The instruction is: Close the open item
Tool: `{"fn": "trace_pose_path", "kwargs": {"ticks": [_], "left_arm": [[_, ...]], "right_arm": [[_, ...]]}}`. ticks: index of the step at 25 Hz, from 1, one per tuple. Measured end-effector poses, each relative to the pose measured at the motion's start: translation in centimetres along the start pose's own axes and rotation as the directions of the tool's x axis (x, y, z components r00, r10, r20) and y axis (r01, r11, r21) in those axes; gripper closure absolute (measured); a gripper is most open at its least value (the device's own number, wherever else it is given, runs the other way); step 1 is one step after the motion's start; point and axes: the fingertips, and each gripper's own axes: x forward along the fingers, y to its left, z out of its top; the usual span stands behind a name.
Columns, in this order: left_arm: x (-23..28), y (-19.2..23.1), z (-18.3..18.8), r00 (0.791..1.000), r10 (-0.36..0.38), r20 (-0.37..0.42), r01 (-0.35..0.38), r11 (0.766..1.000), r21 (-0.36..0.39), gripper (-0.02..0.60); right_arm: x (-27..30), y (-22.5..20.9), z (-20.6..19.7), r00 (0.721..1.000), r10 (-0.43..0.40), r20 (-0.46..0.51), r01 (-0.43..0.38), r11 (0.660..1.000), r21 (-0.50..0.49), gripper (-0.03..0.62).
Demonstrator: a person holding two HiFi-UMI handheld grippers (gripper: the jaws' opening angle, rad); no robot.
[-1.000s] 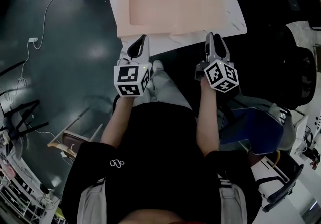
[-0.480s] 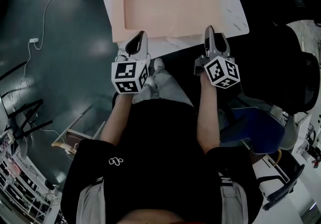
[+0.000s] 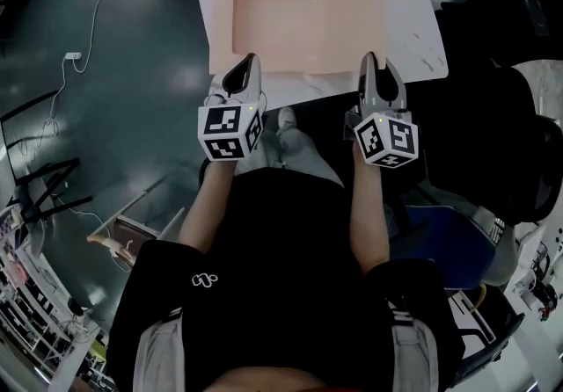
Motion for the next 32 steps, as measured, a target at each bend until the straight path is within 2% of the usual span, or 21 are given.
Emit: {"fn": "trace_pose_path", "kwargs": {"ticks": [6, 13, 16, 21, 32], "left_arm": [[-0.5, 2.8, -0.6, 0.998, 0.059, -0.005, -0.059, 0.997, -0.041, 0.581], [-1.4, 7.2, -2.0, 0.993, 0.114, -0.033, -0.117, 0.989, -0.089, 0.581], [-1.6, 8.9, -2.6, 0.992, 0.123, -0.043, -0.126, 0.987, -0.104, 0.581], [-1.7, 10.8, -3.3, 0.991, 0.117, -0.059, -0.123, 0.985, -0.119, 0.581], [-1.6, 14.1, -4.1, 0.992, 0.090, -0.083, -0.100, 0.986, -0.134, 0.580]], "right_arm": [[0.9, 3.8, 0.4, 0.997, 0.062, -0.035, -0.067, 0.988, -0.142, 0.558], [2.5, 8.8, 0.1, 0.992, 0.088, -0.087, -0.111, 0.943, -0.314, 0.551], [3.3, 11.4, -0.8, 0.987, 0.101, -0.122, -0.142, 0.908, -0.395, 0.544], [4.9, 16.3, -2.7, 0.967, 0.136, -0.215, -0.233, 0.816, -0.529, 0.534], [7.8, 21.8, -7.9, 0.921, 0.161, -0.355, -0.354, 0.725, -0.591, 0.534]]}}
